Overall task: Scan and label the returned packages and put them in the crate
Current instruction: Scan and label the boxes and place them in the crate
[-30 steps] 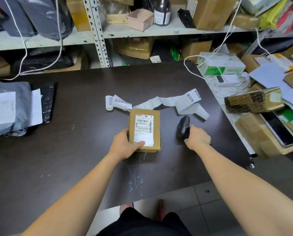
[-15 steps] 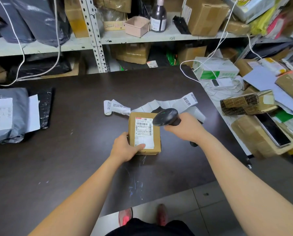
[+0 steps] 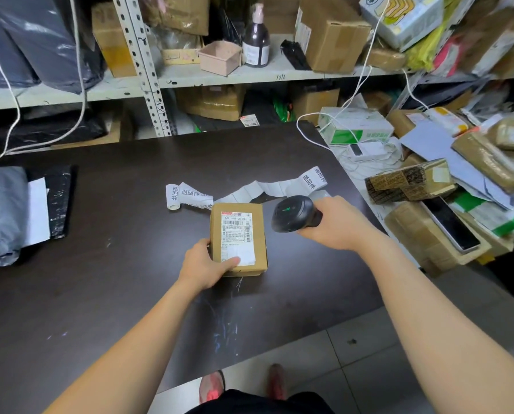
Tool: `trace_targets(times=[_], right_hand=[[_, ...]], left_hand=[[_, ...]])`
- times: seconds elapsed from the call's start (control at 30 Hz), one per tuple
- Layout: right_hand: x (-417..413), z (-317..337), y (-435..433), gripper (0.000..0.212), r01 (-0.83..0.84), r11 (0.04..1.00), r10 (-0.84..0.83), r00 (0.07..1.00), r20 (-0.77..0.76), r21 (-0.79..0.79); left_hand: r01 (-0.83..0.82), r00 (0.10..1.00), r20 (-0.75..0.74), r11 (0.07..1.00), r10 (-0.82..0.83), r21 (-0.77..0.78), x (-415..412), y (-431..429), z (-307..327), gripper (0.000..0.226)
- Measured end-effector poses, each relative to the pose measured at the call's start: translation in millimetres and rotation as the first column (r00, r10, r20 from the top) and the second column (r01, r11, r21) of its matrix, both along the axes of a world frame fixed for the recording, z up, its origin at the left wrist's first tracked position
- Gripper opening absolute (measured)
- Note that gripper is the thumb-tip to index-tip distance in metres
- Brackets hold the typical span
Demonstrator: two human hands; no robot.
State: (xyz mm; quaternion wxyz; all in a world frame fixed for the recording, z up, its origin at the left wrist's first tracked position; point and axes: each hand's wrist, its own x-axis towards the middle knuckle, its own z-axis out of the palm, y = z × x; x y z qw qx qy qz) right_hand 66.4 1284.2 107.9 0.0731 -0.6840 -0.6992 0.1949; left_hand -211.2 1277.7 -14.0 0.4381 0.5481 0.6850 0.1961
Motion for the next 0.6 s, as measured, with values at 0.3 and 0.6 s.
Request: trace_targets(times=[0.3,0.6], right_hand=[[5.0,-3.0,-3.9,0.017,-0.042,0.999,0.042,0.999,-0.015,0.001],[8.6,-1.1,-1.4,0.014,-0.062,0.998,0.061,0.998,0.012,0.013]], left_hand=[[-0.013,1.0,0.012,1.0,0.013,-0.015,2.3,0.0,1.8,0.075],[-0.013,1.0,0.022,1.0,0.014,-0.01,0.2,0.3,-0.5,0.077]])
